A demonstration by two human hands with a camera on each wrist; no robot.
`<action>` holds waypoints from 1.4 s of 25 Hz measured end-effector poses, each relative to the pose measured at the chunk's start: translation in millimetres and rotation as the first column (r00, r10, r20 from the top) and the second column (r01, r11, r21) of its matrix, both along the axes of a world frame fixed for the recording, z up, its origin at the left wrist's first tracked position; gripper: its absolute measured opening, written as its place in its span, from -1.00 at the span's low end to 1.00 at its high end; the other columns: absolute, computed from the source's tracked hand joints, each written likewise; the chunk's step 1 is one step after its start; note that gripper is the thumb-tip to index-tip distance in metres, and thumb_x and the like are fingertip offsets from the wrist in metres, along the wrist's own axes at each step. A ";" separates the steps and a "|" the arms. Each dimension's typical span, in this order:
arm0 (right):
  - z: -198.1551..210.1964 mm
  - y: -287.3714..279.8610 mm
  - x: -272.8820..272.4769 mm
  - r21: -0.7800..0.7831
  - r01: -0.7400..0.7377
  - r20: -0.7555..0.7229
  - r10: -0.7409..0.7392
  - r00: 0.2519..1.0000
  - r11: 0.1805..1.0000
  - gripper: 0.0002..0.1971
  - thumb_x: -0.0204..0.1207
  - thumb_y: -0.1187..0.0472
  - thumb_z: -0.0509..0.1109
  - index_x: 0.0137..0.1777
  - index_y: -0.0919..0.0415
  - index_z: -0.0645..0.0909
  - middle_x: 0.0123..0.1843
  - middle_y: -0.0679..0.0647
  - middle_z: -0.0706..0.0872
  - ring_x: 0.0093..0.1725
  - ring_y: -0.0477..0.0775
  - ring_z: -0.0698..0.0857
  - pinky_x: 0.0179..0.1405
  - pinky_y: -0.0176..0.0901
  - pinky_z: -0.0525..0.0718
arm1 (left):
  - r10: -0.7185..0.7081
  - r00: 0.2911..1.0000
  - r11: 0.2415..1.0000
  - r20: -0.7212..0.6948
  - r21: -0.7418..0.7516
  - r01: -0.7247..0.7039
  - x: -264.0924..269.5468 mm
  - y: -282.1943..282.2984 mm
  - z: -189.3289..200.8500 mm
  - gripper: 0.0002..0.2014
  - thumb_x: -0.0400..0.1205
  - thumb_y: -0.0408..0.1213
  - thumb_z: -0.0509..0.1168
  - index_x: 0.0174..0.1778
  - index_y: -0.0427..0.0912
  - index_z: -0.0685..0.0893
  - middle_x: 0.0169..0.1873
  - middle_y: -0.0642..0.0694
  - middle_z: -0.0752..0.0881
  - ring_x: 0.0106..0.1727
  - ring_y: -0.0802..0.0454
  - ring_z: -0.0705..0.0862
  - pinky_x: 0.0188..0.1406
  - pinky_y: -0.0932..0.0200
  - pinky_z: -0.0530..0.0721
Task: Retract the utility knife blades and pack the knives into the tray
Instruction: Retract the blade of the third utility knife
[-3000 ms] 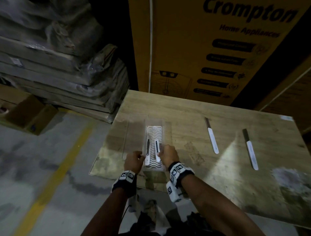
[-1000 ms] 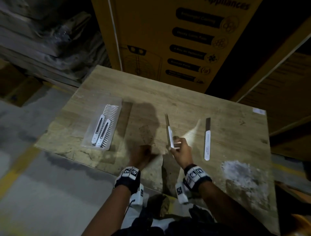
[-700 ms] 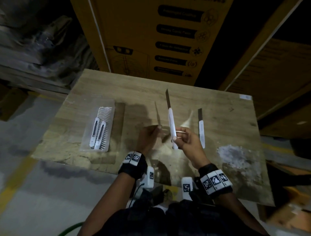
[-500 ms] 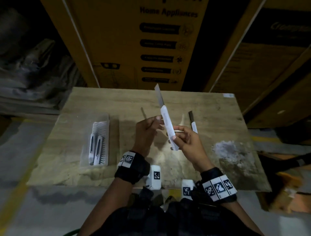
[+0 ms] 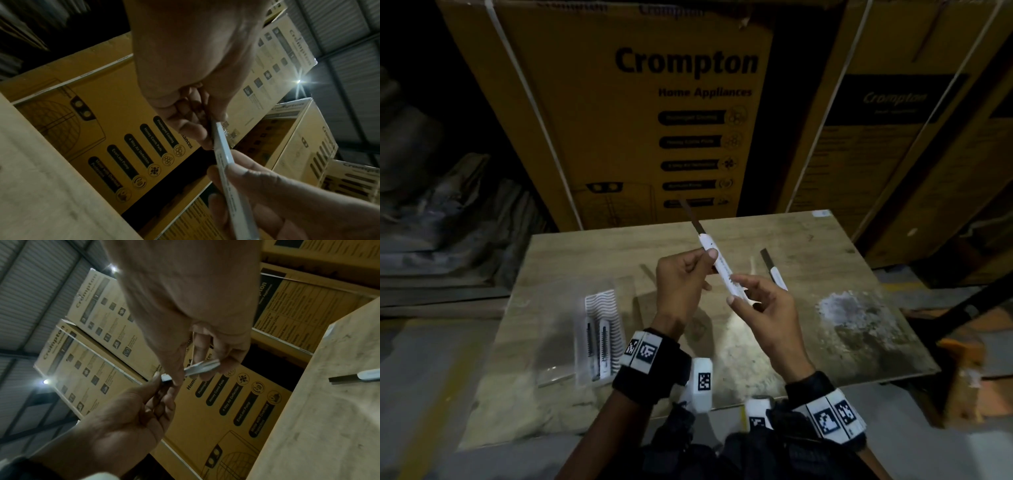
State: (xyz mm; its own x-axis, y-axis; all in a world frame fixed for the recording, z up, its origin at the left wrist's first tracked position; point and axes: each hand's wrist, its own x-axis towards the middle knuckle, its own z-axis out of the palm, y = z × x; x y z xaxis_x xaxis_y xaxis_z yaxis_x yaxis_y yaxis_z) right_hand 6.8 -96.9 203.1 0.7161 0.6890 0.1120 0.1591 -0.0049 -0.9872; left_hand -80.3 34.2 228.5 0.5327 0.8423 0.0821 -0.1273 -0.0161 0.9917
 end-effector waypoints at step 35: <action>62.8 65.0 30.8 0.113 0.059 -0.219 -0.033 0.975 0.992 -0.37 0.70 -0.16 0.32 -0.50 0.29 0.67 -0.64 0.16 0.47 -0.68 0.07 0.38 -0.59 -0.19 0.31 | -0.008 0.994 0.960 0.113 0.278 -0.024 36.9 17.1 55.7 -0.89 0.66 -0.43 0.45 0.01 -0.30 0.89 -0.13 -0.19 0.91 -0.04 -0.22 0.88 0.02 -0.08 0.85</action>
